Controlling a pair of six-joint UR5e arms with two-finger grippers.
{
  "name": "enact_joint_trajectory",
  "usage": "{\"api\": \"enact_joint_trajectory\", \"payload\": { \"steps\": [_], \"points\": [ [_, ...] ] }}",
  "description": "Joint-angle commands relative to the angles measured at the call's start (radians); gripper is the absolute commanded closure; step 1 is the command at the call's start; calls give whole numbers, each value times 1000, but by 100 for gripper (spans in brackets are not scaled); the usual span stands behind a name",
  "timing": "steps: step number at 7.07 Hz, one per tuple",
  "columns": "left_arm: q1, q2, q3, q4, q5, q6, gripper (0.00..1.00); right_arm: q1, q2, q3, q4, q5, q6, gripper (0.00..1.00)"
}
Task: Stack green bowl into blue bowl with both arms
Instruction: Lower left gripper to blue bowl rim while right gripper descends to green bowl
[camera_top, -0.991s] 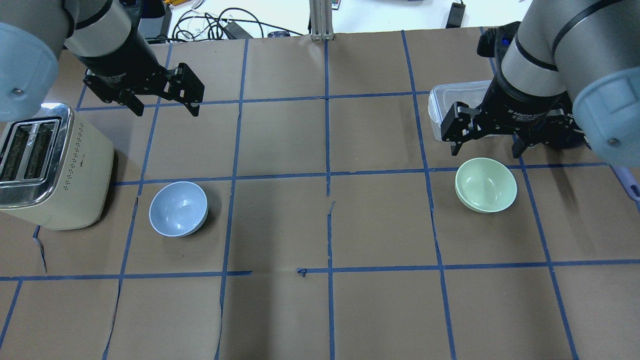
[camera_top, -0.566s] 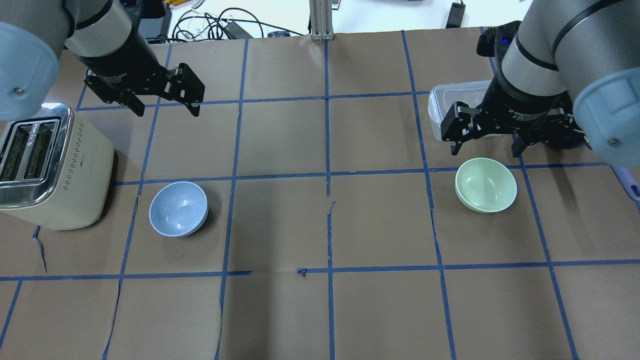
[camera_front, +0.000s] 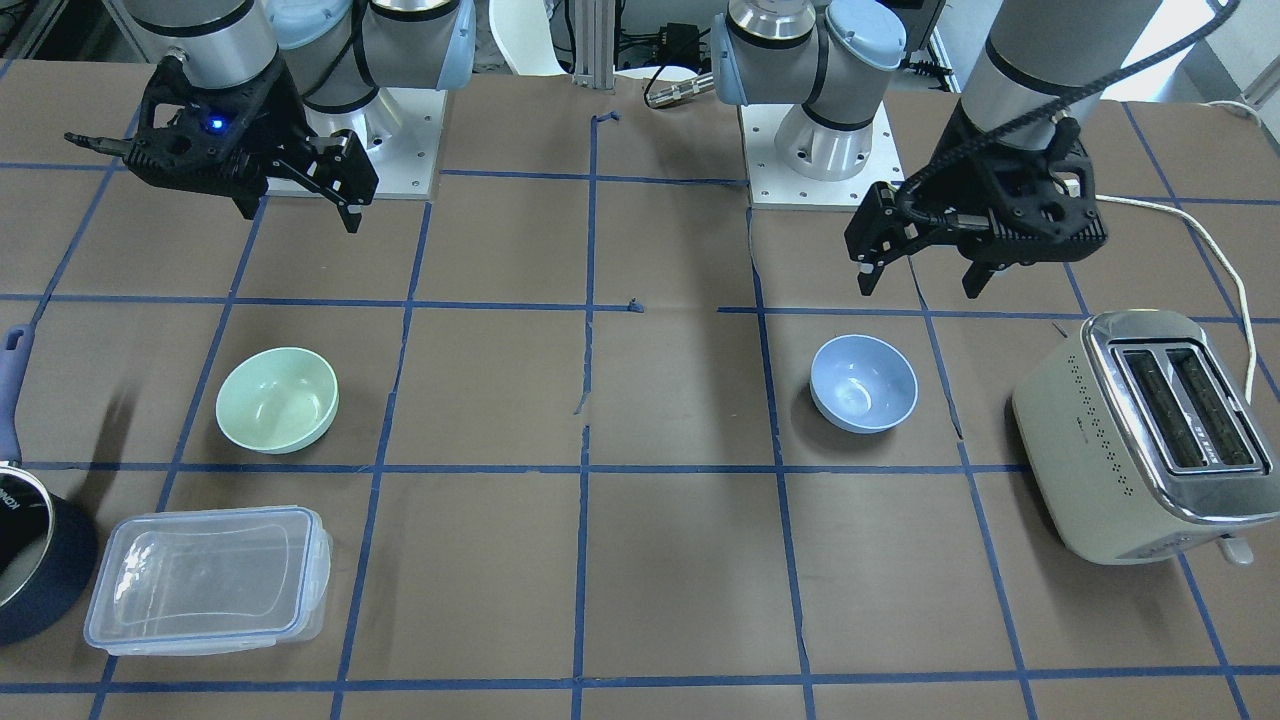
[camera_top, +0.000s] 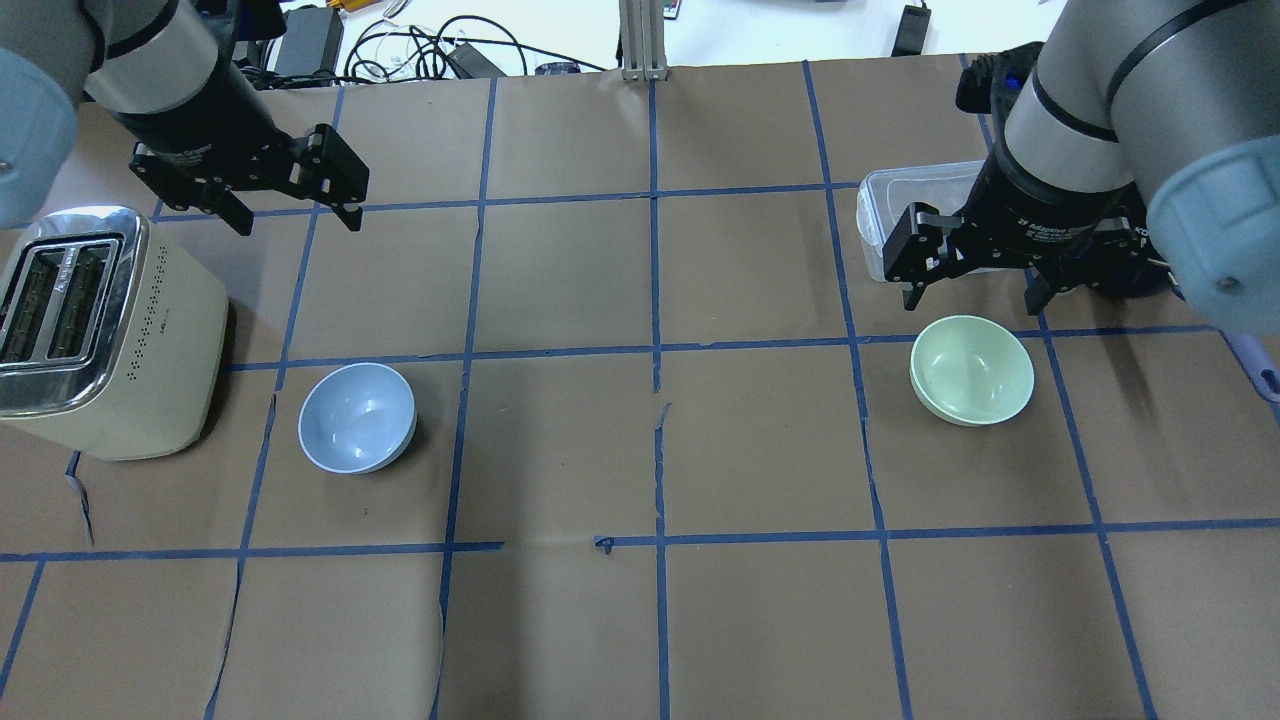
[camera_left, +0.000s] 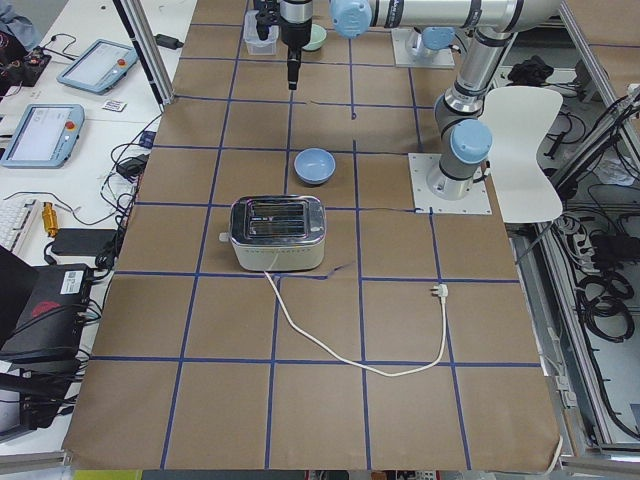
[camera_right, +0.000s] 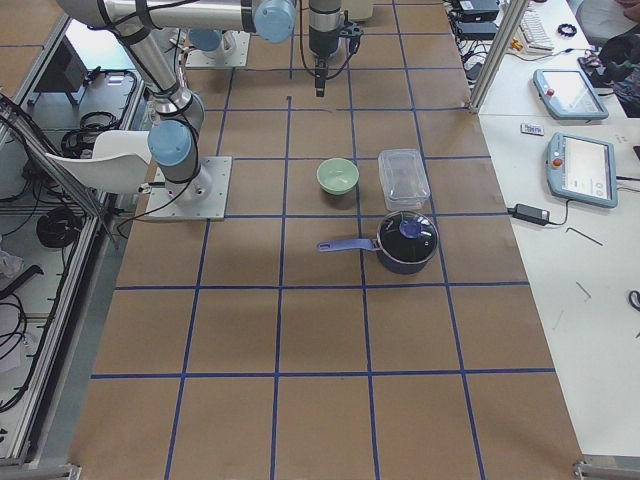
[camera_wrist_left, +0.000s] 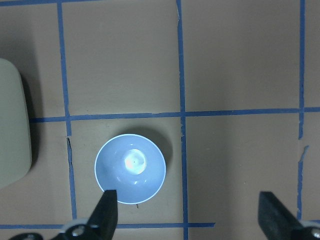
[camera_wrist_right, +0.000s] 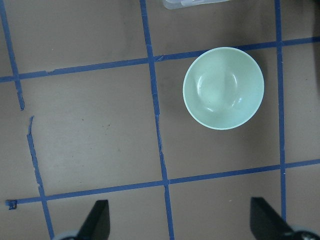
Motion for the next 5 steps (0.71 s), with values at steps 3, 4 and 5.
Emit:
{"api": "enact_joint_trajectory", "payload": {
  "steps": [3, 4, 5],
  "points": [
    [299, -102, -276, 311, 0, 245, 0, -2, 0, 0, 6, 1, 1, 0],
    [301, -135, -351, 413, 8, 245, 0, -3, 1, 2, 3, 1, -2, 0],
    [301, -173, -389, 437, 0, 233, 0, -11, 8, 2, -5, 3, -7, 0]
  ]
}}
